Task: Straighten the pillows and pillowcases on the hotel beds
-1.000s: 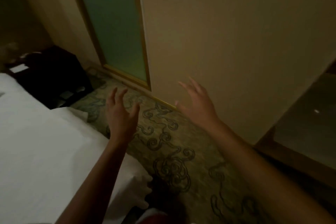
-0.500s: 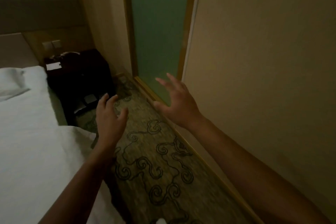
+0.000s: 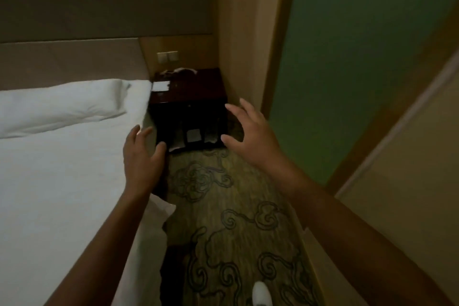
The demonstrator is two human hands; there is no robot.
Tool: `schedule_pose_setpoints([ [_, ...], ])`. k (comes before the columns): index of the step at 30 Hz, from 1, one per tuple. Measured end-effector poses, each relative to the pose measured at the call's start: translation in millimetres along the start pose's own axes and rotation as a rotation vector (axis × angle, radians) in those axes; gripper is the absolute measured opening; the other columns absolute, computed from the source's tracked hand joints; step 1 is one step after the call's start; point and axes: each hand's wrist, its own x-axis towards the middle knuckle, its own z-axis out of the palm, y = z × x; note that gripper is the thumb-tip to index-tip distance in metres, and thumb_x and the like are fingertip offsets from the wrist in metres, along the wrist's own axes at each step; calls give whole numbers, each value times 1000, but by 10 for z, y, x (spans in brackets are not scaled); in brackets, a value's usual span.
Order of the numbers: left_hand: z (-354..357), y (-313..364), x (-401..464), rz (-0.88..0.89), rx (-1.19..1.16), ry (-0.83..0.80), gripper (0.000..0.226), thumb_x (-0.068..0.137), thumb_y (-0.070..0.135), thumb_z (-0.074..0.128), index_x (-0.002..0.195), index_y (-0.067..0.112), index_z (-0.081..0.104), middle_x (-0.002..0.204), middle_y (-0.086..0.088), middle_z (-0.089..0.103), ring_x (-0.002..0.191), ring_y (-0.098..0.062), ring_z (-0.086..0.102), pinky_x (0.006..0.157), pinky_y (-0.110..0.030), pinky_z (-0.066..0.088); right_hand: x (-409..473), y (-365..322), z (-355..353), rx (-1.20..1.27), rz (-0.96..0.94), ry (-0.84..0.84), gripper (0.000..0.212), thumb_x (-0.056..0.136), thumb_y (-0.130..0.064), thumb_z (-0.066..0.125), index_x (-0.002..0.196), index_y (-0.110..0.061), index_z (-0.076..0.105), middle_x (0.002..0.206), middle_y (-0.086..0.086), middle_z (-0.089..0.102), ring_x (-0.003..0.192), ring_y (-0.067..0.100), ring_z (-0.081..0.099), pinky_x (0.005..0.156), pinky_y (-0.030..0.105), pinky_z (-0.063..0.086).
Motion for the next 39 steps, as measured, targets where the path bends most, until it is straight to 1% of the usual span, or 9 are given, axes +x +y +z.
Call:
schedule_pose_setpoints([
  [5, 464, -245, 1055, -128, 66, 162, 47, 94, 27, 61, 139, 16, 52, 158, -7, 35, 146, -26, 30, 117, -46, 27, 1661, 533, 554, 141, -94, -164, 69, 90, -48, 64, 152, -39, 34, 166, -3, 19, 151, 22, 17, 115, 43, 30],
  [9, 477, -353, 1627, -245, 98, 251, 46, 94, 26, 60, 139, 18, 52, 158, -5, 35, 146, -24, 30, 117, -44, 27, 2516, 453, 814, 213, -186, -222, 70, 91, -45, 65, 153, -36, 35, 165, -2, 21, 151, 21, 17, 113, 41, 31],
  [13, 606, -943, 2780, -382, 114, 369, 47, 94, 29, 57, 139, 19, 51, 158, -4, 34, 146, -23, 30, 117, -44, 27, 3869, 395, 1617, 213, -298, -341, 74, 90, -46, 65, 154, -32, 32, 166, 0, 20, 152, 23, 16, 116, 45, 30],
  [21, 1048, -1564, 4641, -427, 44, 313, 49, 95, 29, 57, 142, 16, 48, 159, -6, 32, 147, -25, 28, 119, -42, 24, 5519, 463, 2606, 121, -291, -427, 78, 89, -47, 66, 155, -31, 28, 166, -1, 17, 152, 22, 15, 117, 46, 31],
  [27, 761, -2046, 5996, -448, 85, 414, 48, 94, 27, 57, 141, 16, 51, 159, -5, 34, 146, -24, 31, 117, -40, 26, 7006, 133, 3262, 168, -331, -435, 78, 86, -49, 66, 154, -33, 29, 166, -4, 17, 152, 20, 17, 116, 45, 29],
  [28, 757, -2382, 6421, -494, 117, 456, 47, 94, 27, 57, 140, 17, 51, 159, -4, 34, 146, -23, 31, 116, -38, 26, 7502, 77, 3683, 185, -362, -483, 79, 86, -49, 66, 154, -33, 29, 166, -4, 17, 152, 20, 17, 117, 45, 28],
  [33, 934, -2876, 6918, -567, 81, 508, 48, 96, 28, 57, 142, 17, 49, 159, -6, 35, 147, -21, 30, 118, -36, 25, 8308, 114, 4500, 158, -408, -593, 81, 87, -52, 65, 155, -30, 27, 167, -2, 17, 151, 20, 17, 116, 40, 26],
  [34, 954, -3132, 7078, -662, 96, 569, 49, 97, 31, 56, 143, 19, 48, 159, -5, 34, 148, -20, 29, 118, -36, 25, 8621, -44, 4935, 209, -445, -698, 80, 87, -50, 66, 155, -29, 29, 166, -1, 20, 151, 20, 18, 116, 38, 26],
  [39, 856, -3399, 7174, -771, 136, 619, 49, 98, 37, 53, 145, 25, 46, 161, -1, 31, 148, -19, 29, 119, -39, 26, 8834, -427, 5553, 542, -317, -941, 65, 86, -38, 71, 145, -28, 46, 149, -3, 49, 135, 15, 46, 110, 33, 40],
])
